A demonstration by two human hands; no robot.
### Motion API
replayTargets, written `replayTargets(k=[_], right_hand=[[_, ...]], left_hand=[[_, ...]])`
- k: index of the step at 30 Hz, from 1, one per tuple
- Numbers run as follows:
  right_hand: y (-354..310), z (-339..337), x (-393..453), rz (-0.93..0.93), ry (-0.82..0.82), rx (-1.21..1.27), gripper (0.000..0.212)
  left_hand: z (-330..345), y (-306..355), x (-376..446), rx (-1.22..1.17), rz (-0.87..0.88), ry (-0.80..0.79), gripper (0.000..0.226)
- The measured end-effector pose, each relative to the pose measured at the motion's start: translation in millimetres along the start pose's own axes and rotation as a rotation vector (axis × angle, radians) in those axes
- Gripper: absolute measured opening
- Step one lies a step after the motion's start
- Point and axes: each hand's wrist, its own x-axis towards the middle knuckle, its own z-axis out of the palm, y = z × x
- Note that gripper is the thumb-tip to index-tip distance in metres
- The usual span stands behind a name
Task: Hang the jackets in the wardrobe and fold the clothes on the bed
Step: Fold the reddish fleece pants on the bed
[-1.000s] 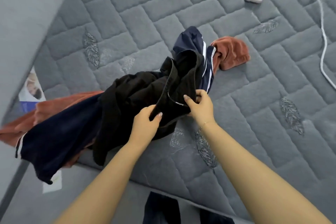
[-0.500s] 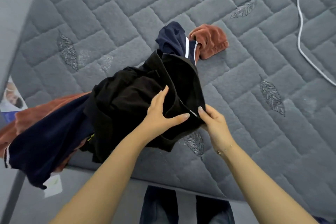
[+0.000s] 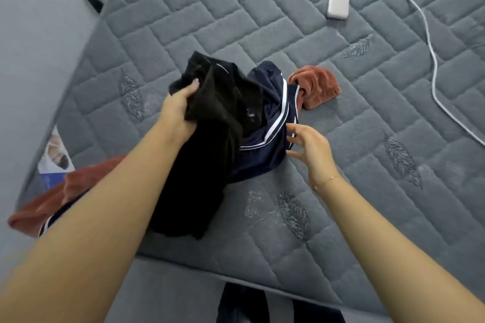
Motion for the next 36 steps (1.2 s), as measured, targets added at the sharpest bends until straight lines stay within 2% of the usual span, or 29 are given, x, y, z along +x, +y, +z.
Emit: replayTargets(k=[2, 4, 7, 10, 11, 12, 14, 16, 17, 18, 21, 24, 26, 29, 32, 34, 36], right_hand=[[9.0, 3.0, 4.2, 0.056, 0.061, -0.138, 0.024], [21.4, 9.4, 7.9, 0.174, 0.049, -0.213, 0.024], [43.4, 18.8, 17.0, 0.265, 0.053, -0.253, 0.052], [60.0, 28.2, 29.2, 0.227, 0.203, -0.203, 0.082], [63.9, 31.1, 35.3, 0.209, 0.232, -0.209, 0.087], [67.2, 33.9, 41.9, 0.196, 0.240, -0.219, 0.086], [71.3, 39.3, 54.2, 0.179, 0.239, -0.241, 0.067], [71.8, 41.6, 61.9, 0.094, 0.241, -0.321, 0.033], [69.7, 42.3, 62.7, 0.023, 0.220, -0.335, 0.022], [65.0, 44.0, 61.6, -0.044, 0.176, -0.314, 0.021], [36.7, 57.6, 53.4, -0.147, -0.045, -0.154, 0.021], [-2.1, 80.0, 48.1, -0.136, -0.251, -0.024, 0.011], [-22.2, 89.4, 51.4, -0.168, -0.286, 0.029, 0.012], [-30.2, 83.4, 55.3, -0.169, -0.146, 0.059, 0.020], [-3.2, 64.7, 58.3, -0.012, 0.059, -0.081, 0.020], [19.6, 55.7, 59.6, 0.168, 0.068, -0.114, 0.018], [32.0, 56.3, 60.7, 0.291, -0.006, -0.065, 0.024]], left_hand=[[4.2, 40.6, 14.3, -0.191, 0.100, -0.009, 0.031], [0.5, 51.4, 20.0, -0.156, 0.144, -0.009, 0.047], [-12.1, 10.8, 5.2, 0.446, 0.205, -0.016, 0.071], [-45.1, -58.5, -15.7, 1.295, 0.427, -0.112, 0.089], [-55.7, -78.9, -20.4, 1.552, 0.428, -0.156, 0.097], [-65.1, -96.1, -22.4, 1.732, 0.377, -0.196, 0.105], [-78.2, -121.6, -16.7, 1.915, 0.297, -0.213, 0.120], [-82.7, -132.8, -2.6, 2.057, 0.363, -0.133, 0.123], [-82.8, -134.2, 5.4, 2.119, 0.432, -0.069, 0.118], [-82.7, -134.4, 13.5, 2.151, 0.513, -0.001, 0.109], [-80.3, -126.7, 35.5, 2.053, 0.706, 0.057, 0.074], [-78.1, -101.3, 39.9, 1.597, 0.712, -0.010, 0.034], [-76.1, -69.6, 41.7, 1.356, 0.701, 0.059, 0.021], [-63.5, -4.3, 60.7, 1.092, 0.652, 0.207, 0.022], [-54.1, 53.0, 88.6, 0.888, 0.625, 0.360, 0.028], [-59.7, 67.0, 104.7, 0.874, 0.576, 0.374, 0.030], [-67.2, 61.0, 111.3, 0.931, 0.495, 0.344, 0.037]])
